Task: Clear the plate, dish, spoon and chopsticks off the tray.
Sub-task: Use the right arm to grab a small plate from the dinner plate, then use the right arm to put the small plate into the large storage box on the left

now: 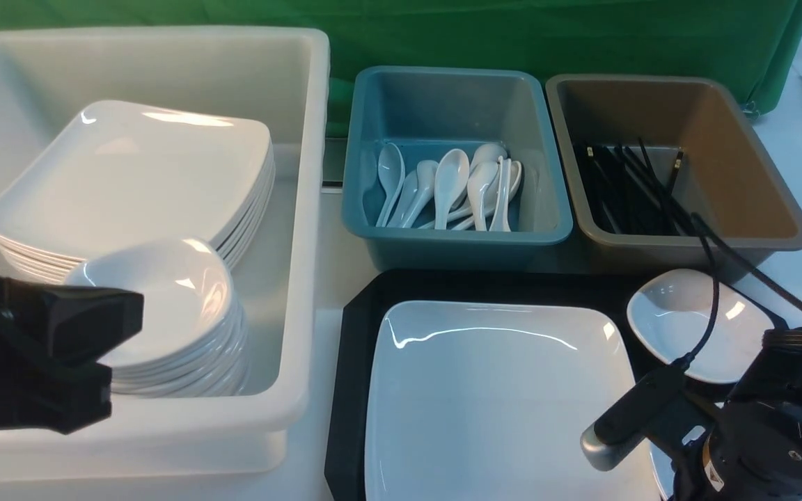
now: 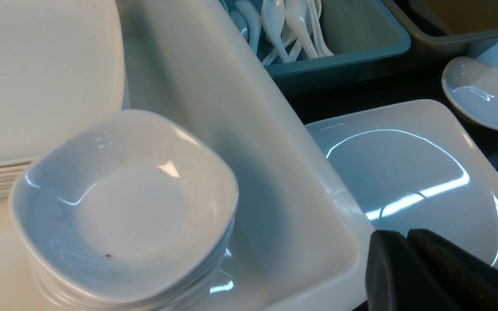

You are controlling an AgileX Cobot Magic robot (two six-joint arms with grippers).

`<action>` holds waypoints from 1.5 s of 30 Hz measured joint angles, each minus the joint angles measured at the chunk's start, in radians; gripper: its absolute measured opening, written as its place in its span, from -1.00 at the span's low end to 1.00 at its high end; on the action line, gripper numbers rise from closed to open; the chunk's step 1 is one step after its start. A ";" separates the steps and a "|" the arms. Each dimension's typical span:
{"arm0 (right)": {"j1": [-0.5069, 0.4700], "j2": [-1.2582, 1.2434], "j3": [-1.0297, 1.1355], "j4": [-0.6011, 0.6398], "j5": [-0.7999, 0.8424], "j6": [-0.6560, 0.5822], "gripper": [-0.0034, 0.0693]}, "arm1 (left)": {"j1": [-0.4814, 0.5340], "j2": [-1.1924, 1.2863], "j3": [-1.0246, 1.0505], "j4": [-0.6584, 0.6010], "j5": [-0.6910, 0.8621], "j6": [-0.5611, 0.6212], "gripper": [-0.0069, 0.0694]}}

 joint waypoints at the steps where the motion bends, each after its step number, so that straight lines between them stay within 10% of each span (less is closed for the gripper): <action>1: 0.000 -0.010 -0.004 -0.007 0.002 0.000 -0.33 | 0.000 0.000 0.000 0.000 0.001 0.000 -0.79; 13: 0.000 -0.231 -0.131 0.029 0.220 0.000 -0.73 | 0.000 0.001 0.000 0.026 0.003 -0.095 -0.79; 21: 0.000 -0.378 -0.416 0.043 0.303 -0.023 -0.73 | 0.000 0.012 0.000 0.345 0.046 -0.349 -0.79; 28: 0.004 -0.283 -0.689 0.397 0.129 -0.338 -0.73 | 0.108 0.103 0.000 0.598 0.180 -0.499 -0.79; 40: 0.256 0.135 -1.088 0.533 0.076 -0.513 -0.73 | 0.780 0.139 0.000 -0.027 0.109 0.047 -0.78; 45: 0.340 0.297 -1.160 0.536 -0.043 -0.571 -0.73 | 0.848 0.091 0.000 -0.211 0.099 0.207 -0.78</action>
